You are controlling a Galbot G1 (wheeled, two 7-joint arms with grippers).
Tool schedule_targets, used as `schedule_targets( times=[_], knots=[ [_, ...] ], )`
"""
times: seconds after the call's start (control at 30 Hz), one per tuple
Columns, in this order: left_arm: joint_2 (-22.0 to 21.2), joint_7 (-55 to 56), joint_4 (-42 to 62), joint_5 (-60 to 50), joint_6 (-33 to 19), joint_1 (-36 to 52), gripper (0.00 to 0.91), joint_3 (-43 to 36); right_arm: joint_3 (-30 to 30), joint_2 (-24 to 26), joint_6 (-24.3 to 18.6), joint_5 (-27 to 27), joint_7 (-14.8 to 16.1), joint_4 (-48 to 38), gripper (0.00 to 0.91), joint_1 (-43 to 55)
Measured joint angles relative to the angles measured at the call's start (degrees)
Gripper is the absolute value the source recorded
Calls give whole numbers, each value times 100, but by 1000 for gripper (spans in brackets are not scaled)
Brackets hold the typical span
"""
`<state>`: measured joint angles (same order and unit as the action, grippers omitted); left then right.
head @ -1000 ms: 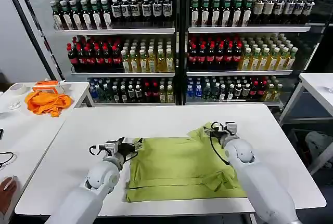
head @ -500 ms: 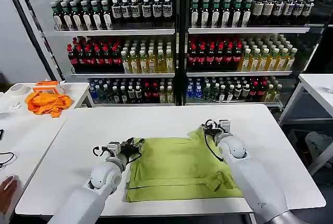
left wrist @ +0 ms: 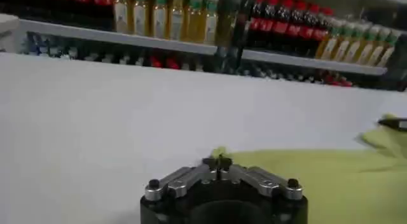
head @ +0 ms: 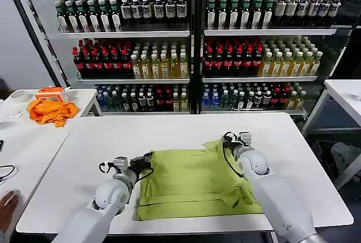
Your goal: Fold and organize the clothes.
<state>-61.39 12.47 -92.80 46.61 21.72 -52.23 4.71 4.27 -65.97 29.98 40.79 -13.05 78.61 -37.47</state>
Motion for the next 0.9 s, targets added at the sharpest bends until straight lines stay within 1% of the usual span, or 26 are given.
schedule_targets(
  times=[0.03,0.17,0.43,0.47,0.8,0.83,0.9],
  knots=[
    [22,-15,-47,41,-32,-18,10,23,32,30,6,6,-7,87,0,-37],
    [126,-63,-302,222,-126,-120,20,116,178,158,47,49,-41,488,0,-228],
    [317,-121,-943,375,-189,-492,10,303,570,442,135,151,-111,1455,0,-799],
    [338,-129,-1032,377,-198,-563,20,328,633,484,148,169,-118,1595,0,-914],
    [441,-181,-1898,348,-234,-1413,20,602,1439,889,219,297,-131,2941,0,-2203],
    [441,-182,-1975,333,-235,-1505,10,626,1524,920,223,305,-129,3053,0,-2328],
    [441,-182,-2135,294,-242,-1690,20,681,1705,981,231,321,-112,3272,0,-2585]
  ],
)
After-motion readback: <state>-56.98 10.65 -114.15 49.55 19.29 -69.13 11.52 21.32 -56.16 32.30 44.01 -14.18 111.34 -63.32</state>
